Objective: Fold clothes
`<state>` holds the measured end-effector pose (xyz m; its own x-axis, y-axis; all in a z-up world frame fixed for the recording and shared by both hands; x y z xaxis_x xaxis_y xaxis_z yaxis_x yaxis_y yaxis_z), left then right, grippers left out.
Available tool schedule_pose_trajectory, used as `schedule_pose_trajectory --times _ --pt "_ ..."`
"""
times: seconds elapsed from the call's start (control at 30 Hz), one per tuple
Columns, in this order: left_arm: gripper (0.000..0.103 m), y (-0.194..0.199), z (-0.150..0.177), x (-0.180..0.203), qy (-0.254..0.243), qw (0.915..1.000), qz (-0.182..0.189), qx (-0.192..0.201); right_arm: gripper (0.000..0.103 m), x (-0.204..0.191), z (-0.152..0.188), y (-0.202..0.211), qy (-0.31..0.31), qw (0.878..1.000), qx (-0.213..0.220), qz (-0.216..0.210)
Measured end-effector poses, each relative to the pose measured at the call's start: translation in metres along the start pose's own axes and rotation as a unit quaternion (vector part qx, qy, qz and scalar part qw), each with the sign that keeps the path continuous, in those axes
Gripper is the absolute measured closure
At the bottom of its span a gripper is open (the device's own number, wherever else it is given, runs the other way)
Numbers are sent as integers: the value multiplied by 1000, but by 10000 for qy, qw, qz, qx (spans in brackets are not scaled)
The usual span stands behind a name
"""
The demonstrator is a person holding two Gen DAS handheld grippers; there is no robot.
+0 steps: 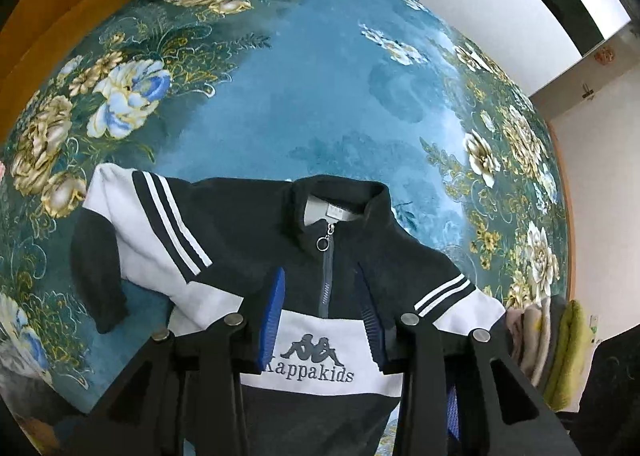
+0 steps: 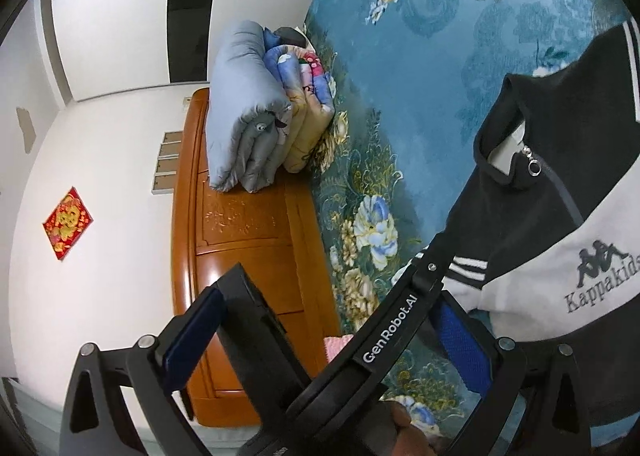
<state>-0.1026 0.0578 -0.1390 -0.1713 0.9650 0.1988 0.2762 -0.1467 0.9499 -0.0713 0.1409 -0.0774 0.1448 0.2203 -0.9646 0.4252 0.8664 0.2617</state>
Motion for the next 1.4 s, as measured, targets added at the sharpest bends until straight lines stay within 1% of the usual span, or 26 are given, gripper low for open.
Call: schedule_pose_trajectory --times 0.1,0.23,0.3,0.33,0.4,0.47,0.53,0.6,0.73,0.83,0.93,1.0,1.03,1.07,1.1,1.13,1.17,1.2,1.27,1.33,1.4 --pt "64 -2 0 -2 148 9998 -164 -32 0 2 -1 -1 -53 10000 74 18" --pt "65 -5 -1 -10 179 9992 -344 -37 0 6 -3 -2 -329 9991 259 -22" --pt "70 -6 -1 -14 190 9989 -428 -39 0 6 0 -5 -333 9993 163 -22" --pt "70 -7 -2 -16 196 9987 -471 -40 0 6 2 -6 -326 9994 103 -21" --pt "70 -7 -3 -19 217 9983 -545 -19 0 5 5 -9 -310 9995 -17 -17" --pt "71 -5 -6 -23 255 9979 -599 42 0 2 10 -14 -235 9995 -226 -22" --pt "71 -1 -11 -25 214 9973 -672 178 0 0 14 -18 -143 9991 -405 -20" --pt "71 -3 -9 -19 157 9987 -478 50 0 -2 14 -19 -35 9990 -441 -6" --pt "71 -5 -2 -13 194 9993 -276 -150 0 -2 13 -17 104 9990 -434 -19" --pt "72 -9 4 -8 153 9994 -162 -281 0 3 13 -14 73 9991 -407 72" --pt "71 -11 6 -5 47 9992 13 -386 0 7 15 -13 30 9982 -590 -34" --pt "71 -12 7 -8 -232 9989 -59 -393 0 8 15 -9 346 9968 -717 17" --pt "71 -14 7 -11 -302 9988 -23 -395 0 8 14 -6 530 9956 -777 53" --pt "70 -15 7 -16 -339 9986 48 -399 0 10 13 -1 743 9938 -808 153" --pt "65 -17 6 -25 -325 9986 61 -406 0 19 9 9 1025 9905 -746 539" --pt "59 -21 5 -37 -282 9987 -8 -420 0 31 4 20 1236 9856 -656 951" --pt "58 -25 4 -50 -237 9987 -101 -437 0 49 -2 35 1378 9791 -566 1384" --pt "58 -31 3 -67 -151 9984 -232 -500 0 69 -7 50 1393 9737 -496 1735" --pt "58 -43 9 -99 142 9963 -443 -727 0 109 -15 80 1184 9664 -368 2251" --pt "58 -54 16 -126 424 9930 -617 -919 0 161 -19 120 812 9535 -234 2894" --pt "58 -62 26 -145 562 9900 -779 -1033 0 204 -11 149 540 9389 -229 3390"
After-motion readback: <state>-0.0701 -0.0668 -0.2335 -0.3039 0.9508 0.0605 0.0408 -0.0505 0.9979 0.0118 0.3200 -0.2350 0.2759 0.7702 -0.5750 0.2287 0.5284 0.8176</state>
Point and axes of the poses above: each gripper's, at about its wrist camera, not at the fingertips, and y roughly against the way its jaws point, x to its right, z to its underside, the point moved 9 cm from there along -y, roughly the way its jaws point, and after that the axes turned 7 degrees about -z, right-handed, at the moved point
